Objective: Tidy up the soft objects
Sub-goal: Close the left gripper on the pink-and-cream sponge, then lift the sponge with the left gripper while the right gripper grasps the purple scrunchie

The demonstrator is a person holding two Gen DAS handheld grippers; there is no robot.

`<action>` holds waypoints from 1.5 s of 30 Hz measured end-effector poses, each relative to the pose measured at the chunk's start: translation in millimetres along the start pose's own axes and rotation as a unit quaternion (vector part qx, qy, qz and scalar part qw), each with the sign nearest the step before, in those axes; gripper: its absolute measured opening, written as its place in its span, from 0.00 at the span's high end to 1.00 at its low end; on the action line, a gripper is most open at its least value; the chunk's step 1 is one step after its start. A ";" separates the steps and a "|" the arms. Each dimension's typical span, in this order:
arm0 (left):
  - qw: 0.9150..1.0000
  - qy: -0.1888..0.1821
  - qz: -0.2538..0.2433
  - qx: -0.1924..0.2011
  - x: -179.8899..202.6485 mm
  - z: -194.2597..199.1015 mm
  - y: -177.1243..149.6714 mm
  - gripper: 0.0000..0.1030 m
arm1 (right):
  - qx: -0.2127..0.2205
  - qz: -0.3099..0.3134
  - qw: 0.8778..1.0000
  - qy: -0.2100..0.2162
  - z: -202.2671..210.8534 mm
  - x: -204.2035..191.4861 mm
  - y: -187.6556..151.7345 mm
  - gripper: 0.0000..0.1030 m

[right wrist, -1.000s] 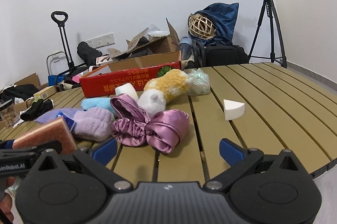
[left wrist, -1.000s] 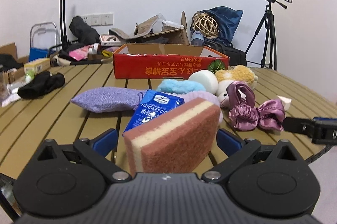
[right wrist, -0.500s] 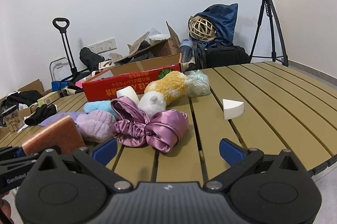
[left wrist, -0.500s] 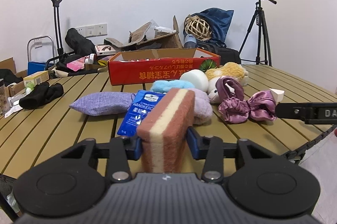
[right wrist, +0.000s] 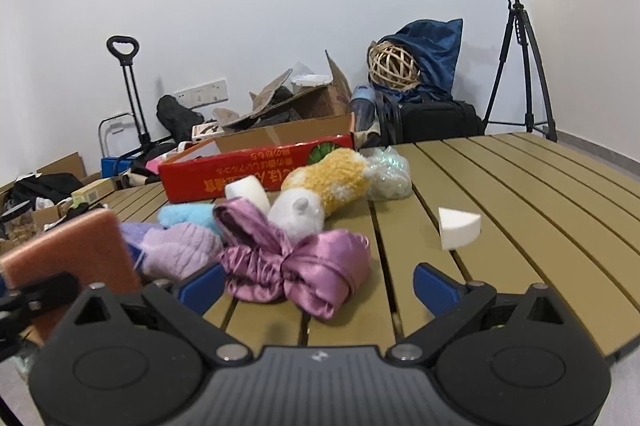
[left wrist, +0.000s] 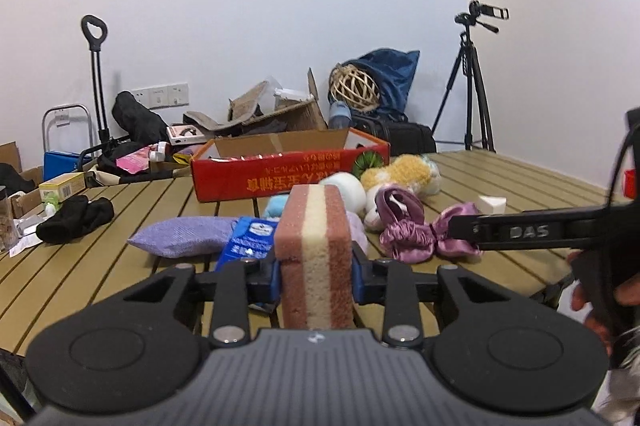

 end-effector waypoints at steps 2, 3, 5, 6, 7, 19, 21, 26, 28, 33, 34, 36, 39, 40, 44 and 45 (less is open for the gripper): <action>1.000 0.006 0.004 0.006 -3.2 3.9 2.9 0.69 | 0.001 -0.005 1.000 -0.008 -7.5 0.4 0.6 0.11; 1.000 0.008 0.007 0.008 -5.1 5.5 4.3 0.69 | 0.001 -0.010 1.000 -0.010 -11.1 1.3 0.3 0.13; 1.000 0.011 0.013 0.010 -9.4 7.6 6.0 0.69 | -0.001 -0.020 1.000 -0.018 -18.6 3.1 -1.1 0.19; 1.000 0.013 0.015 0.009 -11.8 8.1 6.5 0.69 | -0.005 -0.024 1.000 -0.018 -22.3 3.5 -1.9 0.24; 1.000 0.014 0.016 0.009 -13.5 8.6 6.3 0.69 | -0.010 -0.028 0.999 -0.015 -26.0 3.6 -3.0 0.30; 0.999 0.026 0.020 0.005 -23.3 13.7 5.5 0.69 | -0.017 -0.051 0.999 0.001 -37.0 0.1 -9.4 0.76; 0.999 0.027 0.020 0.005 -22.8 14.6 5.5 0.69 | -0.015 -0.061 0.998 0.006 -35.8 3.2 -9.8 0.83; 0.999 0.029 0.019 0.005 -23.5 13.6 5.4 0.69 | 0.003 -0.052 0.999 -0.007 -28.7 3.5 -9.3 0.88; 0.999 0.030 0.019 0.005 -23.1 13.9 5.4 0.69 | 0.009 -0.051 0.999 -0.006 -24.7 4.2 -7.9 0.89; 0.999 0.028 0.016 0.004 -21.1 13.6 4.8 0.69 | 0.033 -0.049 0.998 -0.006 -12.2 6.2 -1.6 0.89; 1.000 0.027 0.017 0.004 -20.7 13.9 4.9 0.69 | 0.040 -0.049 0.998 -0.004 -8.9 5.9 0.0 0.89; 1.000 0.025 0.017 0.005 -20.8 14.8 5.9 0.69 | 0.048 -0.046 0.998 -0.001 -3.8 4.7 3.7 0.89; 1.000 0.023 0.020 0.006 -20.9 16.8 7.0 0.69 | 0.061 -0.038 0.997 0.011 8.6 0.1 11.4 0.89; 0.999 0.023 0.022 0.007 -21.5 17.7 7.8 0.69 | 0.066 -0.035 0.997 0.014 13.4 -1.7 14.1 0.89; 0.999 0.020 0.027 0.013 -22.1 25.3 12.7 0.69 | 0.080 -0.028 0.996 0.031 33.5 -8.3 21.9 0.89; 0.999 0.019 0.027 0.016 -21.9 28.0 13.8 0.69 | 0.082 -0.025 0.996 0.035 38.2 -9.7 22.8 0.89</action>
Point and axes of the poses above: each gripper's, at about its wrist camera, not at the fingertips, and z roughly against the way its jaws point, x to its right, y to its top, the point moved 2 cm from there along -z, roughly the way its jaws point, and after that the axes turned 12 degrees about x, right-handed, at the moved point
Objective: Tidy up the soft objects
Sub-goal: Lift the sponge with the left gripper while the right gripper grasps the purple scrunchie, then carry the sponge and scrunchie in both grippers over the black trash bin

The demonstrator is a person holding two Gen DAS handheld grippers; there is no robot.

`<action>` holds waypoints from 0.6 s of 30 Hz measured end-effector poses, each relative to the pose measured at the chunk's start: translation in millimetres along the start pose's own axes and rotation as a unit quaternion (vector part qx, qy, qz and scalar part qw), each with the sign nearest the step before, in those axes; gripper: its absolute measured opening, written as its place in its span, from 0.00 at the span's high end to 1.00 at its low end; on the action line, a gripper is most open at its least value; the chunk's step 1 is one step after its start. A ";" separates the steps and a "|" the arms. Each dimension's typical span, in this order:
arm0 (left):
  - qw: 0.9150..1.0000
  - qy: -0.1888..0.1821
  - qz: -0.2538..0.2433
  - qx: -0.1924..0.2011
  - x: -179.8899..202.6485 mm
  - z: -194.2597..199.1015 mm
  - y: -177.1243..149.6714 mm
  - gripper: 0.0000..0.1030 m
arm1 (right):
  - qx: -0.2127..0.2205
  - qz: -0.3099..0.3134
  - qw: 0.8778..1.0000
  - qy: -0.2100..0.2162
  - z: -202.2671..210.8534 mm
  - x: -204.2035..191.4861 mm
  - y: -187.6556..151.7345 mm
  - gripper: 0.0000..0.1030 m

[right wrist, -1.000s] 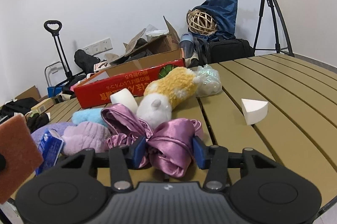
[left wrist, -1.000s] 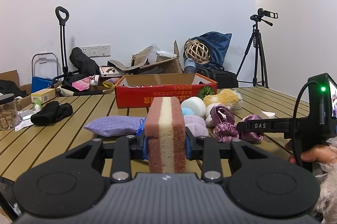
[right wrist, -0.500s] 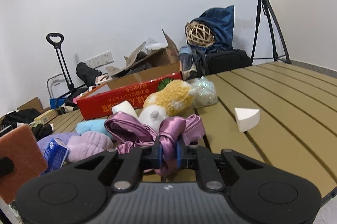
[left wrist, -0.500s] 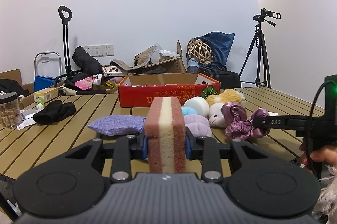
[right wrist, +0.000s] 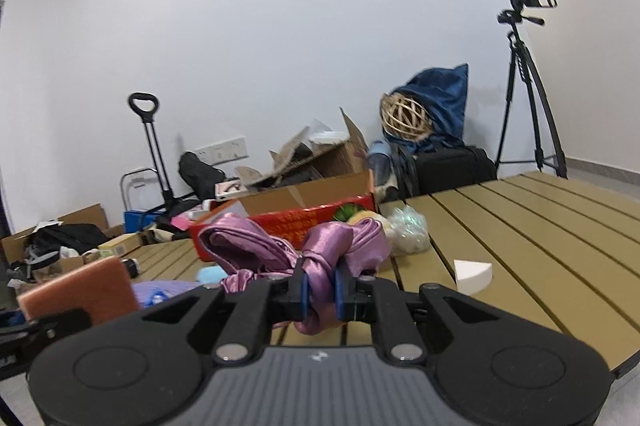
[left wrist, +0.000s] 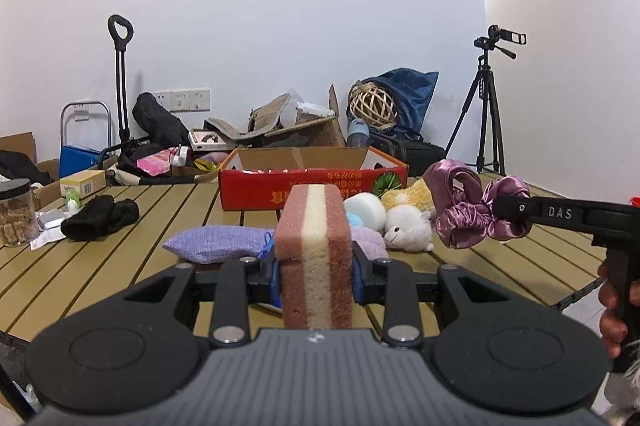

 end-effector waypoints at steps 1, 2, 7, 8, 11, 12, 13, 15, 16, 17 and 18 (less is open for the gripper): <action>1.000 -0.001 0.000 0.002 0.6 2.6 1.1 0.69 | 0.001 0.001 1.000 0.005 5.2 -1.6 1.7 0.89; 1.000 -0.002 0.000 0.004 1.5 6.2 2.4 0.69 | 0.001 0.002 1.000 0.009 9.8 -3.1 3.0 0.89; 1.000 -0.005 0.008 0.017 5.8 27.6 9.7 0.69 | 0.006 -0.003 1.000 0.029 37.0 -8.3 10.0 0.89; 1.000 -0.005 0.008 0.019 6.9 31.2 11.2 0.69 | 0.008 -0.001 0.999 0.032 42.6 -10.0 10.8 0.89; 1.000 -0.004 0.009 0.024 10.7 45.6 15.2 0.69 | 0.010 0.010 0.999 0.039 57.6 -16.3 12.5 0.89; 1.000 -0.005 0.009 0.026 12.0 50.1 16.4 0.69 | 0.011 0.015 0.999 0.041 62.6 -18.7 13.1 0.89; 1.000 -0.003 0.008 0.030 13.5 56.1 18.1 0.69 | 0.012 0.019 0.999 0.043 67.4 -20.8 13.5 0.89; 0.999 0.001 0.005 0.036 16.3 67.7 20.9 0.69 | 0.011 0.024 0.999 0.047 76.9 -25.1 13.5 0.89; 0.999 0.002 0.007 0.037 17.3 73.2 22.0 0.69 | 0.010 0.025 0.998 0.049 82.3 -27.0 13.5 0.89; 0.999 0.003 0.007 0.038 18.1 78.9 22.9 0.69 | 0.009 0.027 0.998 0.052 87.1 -27.9 13.6 0.89; 0.999 0.003 0.009 0.037 19.2 84.2 23.0 0.69 | 0.007 0.028 0.998 0.054 92.6 -29.4 13.6 0.89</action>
Point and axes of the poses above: each gripper's, at about its wrist camera, not at the fingertips, and z roughly against the way its jaws point, x to its right, y to its top, the point moved 2 cm from there along -z, roughly the way its jaws point, and after that the axes turned 12 degrees about x, right-handed, at the moved point
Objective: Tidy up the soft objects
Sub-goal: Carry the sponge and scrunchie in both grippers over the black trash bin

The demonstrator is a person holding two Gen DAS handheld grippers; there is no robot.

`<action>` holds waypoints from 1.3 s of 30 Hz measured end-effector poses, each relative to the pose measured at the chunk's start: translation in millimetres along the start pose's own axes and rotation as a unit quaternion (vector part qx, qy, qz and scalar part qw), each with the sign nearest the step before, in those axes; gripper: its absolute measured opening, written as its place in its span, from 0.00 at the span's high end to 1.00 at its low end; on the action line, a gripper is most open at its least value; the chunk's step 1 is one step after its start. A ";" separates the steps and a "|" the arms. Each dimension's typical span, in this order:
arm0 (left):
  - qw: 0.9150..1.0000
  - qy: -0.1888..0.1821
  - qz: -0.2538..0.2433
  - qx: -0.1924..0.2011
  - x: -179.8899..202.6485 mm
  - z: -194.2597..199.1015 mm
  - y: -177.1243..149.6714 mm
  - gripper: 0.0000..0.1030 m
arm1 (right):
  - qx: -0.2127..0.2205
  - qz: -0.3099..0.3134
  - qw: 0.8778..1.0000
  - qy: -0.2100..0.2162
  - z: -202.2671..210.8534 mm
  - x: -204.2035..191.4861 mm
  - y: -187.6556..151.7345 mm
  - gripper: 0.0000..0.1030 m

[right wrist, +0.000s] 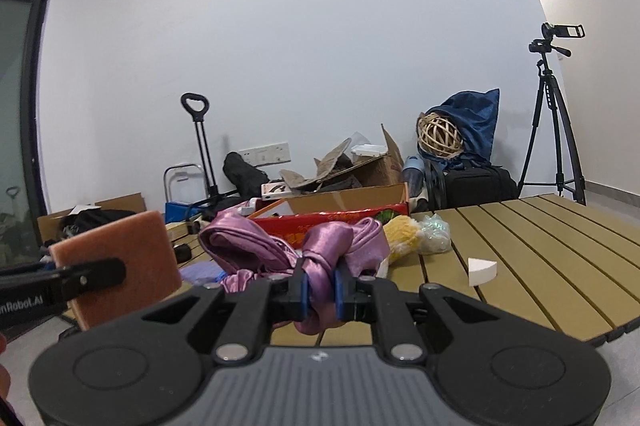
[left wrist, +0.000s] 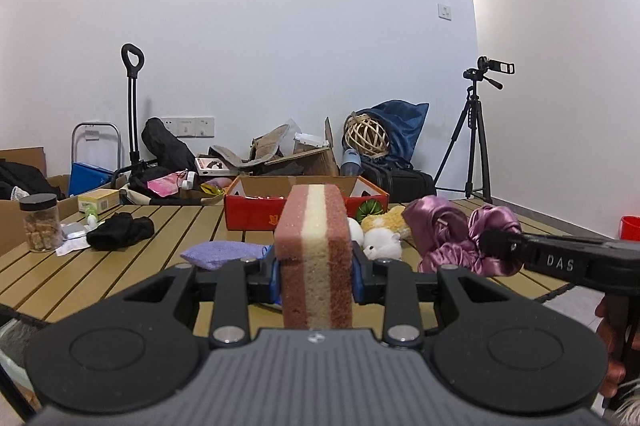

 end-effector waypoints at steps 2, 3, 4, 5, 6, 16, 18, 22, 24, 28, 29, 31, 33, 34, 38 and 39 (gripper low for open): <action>1.000 0.000 0.006 -0.006 -0.2 8.7 0.7 0.69 | -0.005 0.001 1.000 0.003 10.8 -4.5 -0.4 0.89; 1.000 -0.001 0.009 -0.011 0.4 13.6 0.7 0.69 | -0.008 0.001 1.000 0.004 17.0 -6.6 0.2 0.89; 1.000 -0.001 0.011 -0.016 1.5 17.9 0.4 0.69 | -0.012 0.001 1.000 0.006 23.0 -8.5 0.7 0.89; 1.000 -0.002 0.013 -0.021 1.3 23.8 0.3 0.69 | -0.015 0.003 1.000 0.008 28.7 -11.1 1.5 0.89; 1.000 -0.002 0.014 -0.024 1.4 29.0 0.4 0.69 | -0.016 0.007 1.000 0.010 35.6 -13.3 3.0 0.89; 0.999 -0.007 0.008 -0.035 8.3 102.9 7.5 0.69 | -0.049 0.038 0.998 0.023 118.6 -33.3 4.2 0.89; 0.999 -0.011 0.004 -0.045 12.7 119.6 5.1 0.69 | -0.064 0.042 0.997 0.023 135.4 -36.8 1.1 0.89; 0.996 -0.019 0.002 -0.081 19.2 146.7 -6.8 0.69 | -0.109 0.029 0.993 0.029 161.3 -40.0 -11.2 0.89; 0.995 -0.020 0.000 -0.100 20.5 159.1 -14.5 0.69 | -0.129 0.027 0.991 0.030 173.6 -43.0 -21.0 0.89; 0.991 -0.016 -0.005 -0.134 20.8 177.1 -28.1 0.69 | -0.170 0.015 0.985 0.029 191.5 -44.7 -38.6 0.89; 0.990 -0.015 -0.004 -0.144 20.2 181.2 -31.3 0.69 | -0.179 0.012 0.983 0.027 195.8 -45.0 -42.7 0.89; 0.987 -0.014 0.003 -0.162 18.4 186.2 -37.0 0.69 | -0.198 0.007 0.980 0.025 202.7 -44.6 -50.0 0.89; 0.983 -0.014 0.009 -0.181 16.7 189.6 -42.6 0.69 | -0.212 0.003 0.977 0.023 208.7 -44.8 -55.2 0.89; 0.981 -0.015 0.009 -0.191 17.0 191.3 -46.2 0.69 | -0.218 0.003 0.976 0.021 211.5 -44.9 -57.2 0.89; 0.974 -0.013 0.011 -0.226 15.6 198.2 -60.8 0.69 | -0.241 0.007 0.970 0.014 220.2 -46.6 -65.8 0.89; 0.972 -0.013 0.013 -0.235 14.0 198.3 -64.1 0.69 | -0.248 0.009 0.969 0.013 221.7 -47.4 -68.6 0.89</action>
Point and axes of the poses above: each gripper's, at about its wrist camera, not at the fingertips, and z roughly against the way its jaws point, x to its right, y to its top, the point moved 2 cm from there along -z, roughly the way its jaws point, and after that the axes turned 12 degrees about x, right-handed, at the moved point
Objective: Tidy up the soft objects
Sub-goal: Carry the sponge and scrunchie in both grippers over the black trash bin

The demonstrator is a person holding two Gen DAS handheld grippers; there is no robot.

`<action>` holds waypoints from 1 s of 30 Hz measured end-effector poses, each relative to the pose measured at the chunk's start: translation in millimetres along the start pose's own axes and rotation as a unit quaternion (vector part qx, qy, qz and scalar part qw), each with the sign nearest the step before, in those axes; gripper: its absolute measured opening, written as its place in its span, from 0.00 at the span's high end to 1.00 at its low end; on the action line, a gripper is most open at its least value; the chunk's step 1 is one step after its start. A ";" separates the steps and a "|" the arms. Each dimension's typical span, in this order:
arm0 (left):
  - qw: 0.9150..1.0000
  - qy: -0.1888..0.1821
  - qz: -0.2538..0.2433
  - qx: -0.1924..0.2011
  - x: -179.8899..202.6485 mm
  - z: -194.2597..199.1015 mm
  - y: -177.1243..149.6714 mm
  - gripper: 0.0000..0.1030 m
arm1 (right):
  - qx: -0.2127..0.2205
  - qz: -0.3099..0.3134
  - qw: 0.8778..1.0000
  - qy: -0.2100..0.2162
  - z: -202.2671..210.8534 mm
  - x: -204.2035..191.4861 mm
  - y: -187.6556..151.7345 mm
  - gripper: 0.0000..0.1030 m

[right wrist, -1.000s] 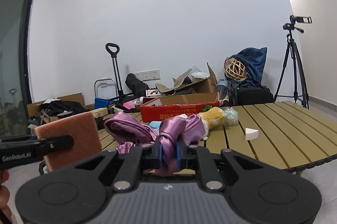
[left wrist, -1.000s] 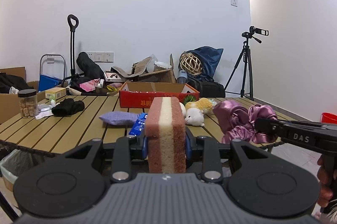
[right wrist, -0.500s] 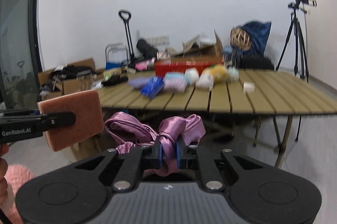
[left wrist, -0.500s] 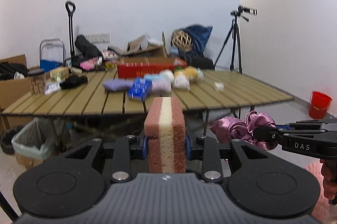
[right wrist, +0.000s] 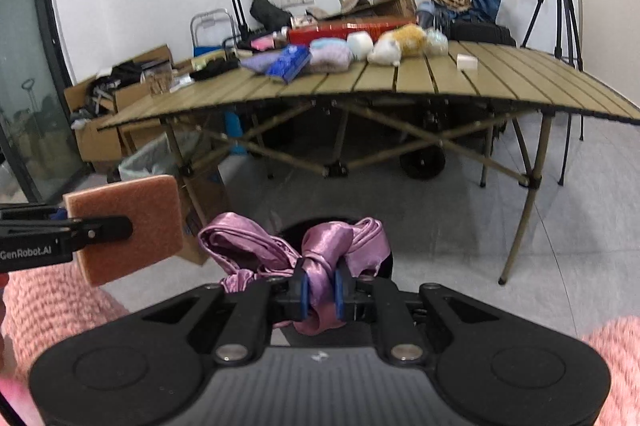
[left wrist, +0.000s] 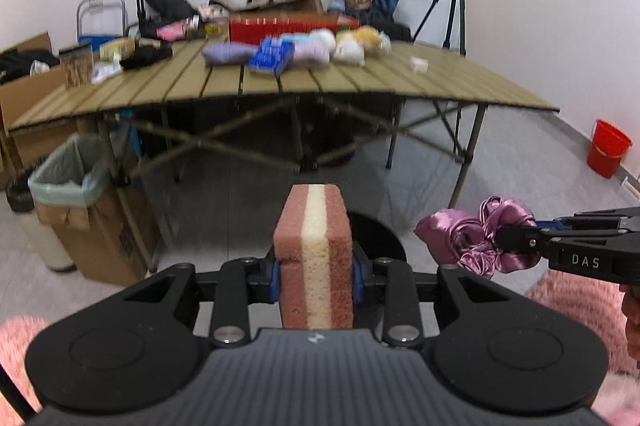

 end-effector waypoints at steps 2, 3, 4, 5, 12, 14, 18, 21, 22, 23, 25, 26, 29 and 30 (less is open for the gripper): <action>1.000 -0.001 0.005 -0.019 -1.7 -3.0 -7.3 0.69 | -0.017 0.000 1.000 -0.002 -2.2 -0.4 -6.8 0.89; 0.999 -0.002 0.007 -0.032 -2.7 -5.2 -12.1 0.69 | -0.026 -0.002 1.000 -0.002 -3.7 -0.4 -9.5 0.89; 0.999 -0.003 0.010 -0.041 -3.2 -7.0 -15.6 0.69 | -0.037 -0.004 0.999 -0.003 -5.3 -0.5 -13.5 0.89; 0.999 -0.004 0.013 -0.053 -4.1 -9.7 -19.5 0.69 | -0.044 -0.007 0.999 -0.003 -6.5 -0.1 -15.5 0.89; 0.994 -0.008 0.030 -0.104 -7.9 -28.7 -37.1 0.69 | -0.079 -0.014 0.997 -0.008 -17.7 0.3 -28.3 0.89; 0.993 -0.010 0.032 -0.111 -8.8 -34.3 -39.8 0.69 | -0.085 -0.019 0.996 -0.008 -22.0 1.9 -30.1 0.89; 0.991 -0.009 0.037 -0.128 -10.6 -44.6 -43.8 0.69 | -0.095 -0.025 0.995 -0.006 -30.2 3.2 -32.2 0.89; 0.990 -0.008 0.041 -0.133 -13.7 -51.7 -44.6 0.69 | -0.102 -0.028 0.994 -0.005 -39.7 4.3 -32.2 0.89; 0.990 -0.007 0.041 -0.135 -14.6 -54.3 -44.7 0.69 | -0.105 -0.031 0.994 -0.004 -43.6 4.9 -32.0 0.89; 0.990 -0.006 0.041 -0.137 -15.8 -57.5 -44.9 0.69 | -0.107 -0.032 0.994 -0.003 -47.8 5.6 -31.3 0.89; 0.989 -0.002 0.041 -0.143 -16.9 -63.9 -45.1 0.69 | -0.113 -0.036 0.993 0.002 -57.1 6.9 -29.5 0.89; 0.988 -0.001 0.041 -0.147 -18.2 -67.7 -44.8 0.69 | -0.115 -0.036 0.993 0.004 -61.3 7.4 -27.9 0.89; 0.988 0.001 0.046 -0.151 -21.8 -76.9 -41.8 0.69 | -0.121 -0.033 0.992 0.012 -76.7 7.2 -20.8 0.89; 0.988 0.001 0.047 -0.150 -23.4 -79.5 -40.2 0.69 | -0.122 -0.031 0.992 0.015 -82.1 6.7 -18.3 0.89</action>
Point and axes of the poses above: each gripper's, at about its wrist camera, not at the fingertips, and z roughly against the way its jaws point, x to its right, y to its top, the point moved 2 cm from there along -z, roughly the way its jaws point, and after that the axes turned 12 degrees about x, right-handed, at the moved point
